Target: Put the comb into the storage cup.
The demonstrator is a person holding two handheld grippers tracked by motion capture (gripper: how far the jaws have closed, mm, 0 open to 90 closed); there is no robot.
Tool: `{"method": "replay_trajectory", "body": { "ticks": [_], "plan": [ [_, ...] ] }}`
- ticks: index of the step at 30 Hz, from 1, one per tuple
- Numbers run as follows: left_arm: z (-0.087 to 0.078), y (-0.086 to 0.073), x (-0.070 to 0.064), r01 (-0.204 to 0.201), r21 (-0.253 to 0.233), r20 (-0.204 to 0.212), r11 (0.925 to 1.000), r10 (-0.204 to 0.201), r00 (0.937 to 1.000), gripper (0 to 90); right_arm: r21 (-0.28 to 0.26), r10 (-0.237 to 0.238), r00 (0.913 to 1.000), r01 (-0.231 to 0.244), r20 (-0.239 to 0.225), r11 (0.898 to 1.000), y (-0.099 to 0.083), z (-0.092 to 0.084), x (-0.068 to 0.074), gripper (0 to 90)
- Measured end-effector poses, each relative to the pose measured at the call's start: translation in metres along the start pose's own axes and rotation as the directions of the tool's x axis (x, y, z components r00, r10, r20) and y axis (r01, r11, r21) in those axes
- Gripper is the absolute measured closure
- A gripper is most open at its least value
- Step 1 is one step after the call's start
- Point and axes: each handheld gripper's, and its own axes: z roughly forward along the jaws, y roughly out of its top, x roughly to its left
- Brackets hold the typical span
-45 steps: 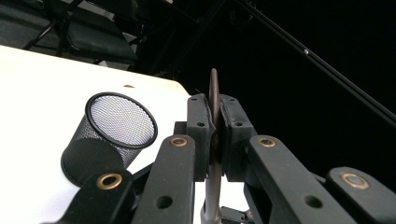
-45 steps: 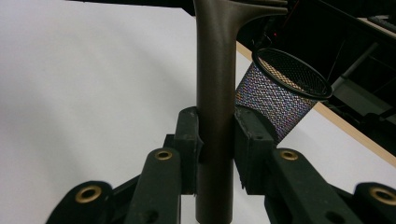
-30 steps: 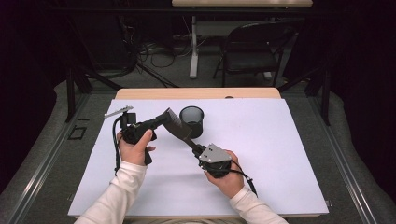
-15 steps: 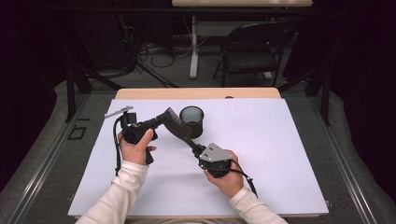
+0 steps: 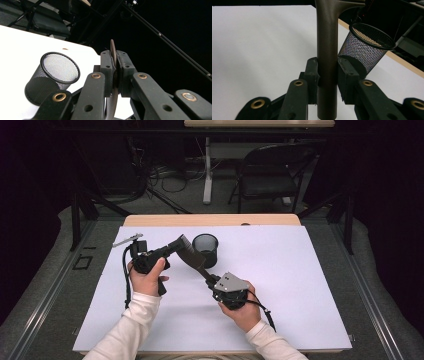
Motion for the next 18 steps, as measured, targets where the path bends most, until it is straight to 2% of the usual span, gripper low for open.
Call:
{"method": "replay_trajectory", "body": {
  "ticks": [8,18],
  "plan": [
    [0.0011,-0.0002,0.0,0.004,-0.006,0.001,1.0,-0.004,1.0,84.9,-0.002,0.013,0.9999,-0.013,-0.004,1.0,-0.0003,0.0001,-0.0013,70.4],
    [0.0019,0.0,0.0008,0.006,-0.014,-0.004,0.9999,-0.006,1.0,84.9,0.0,0.022,0.9998,-0.022,0.002,1.0,-0.0005,0.0009,-0.0019,63.0]
  ]
}}
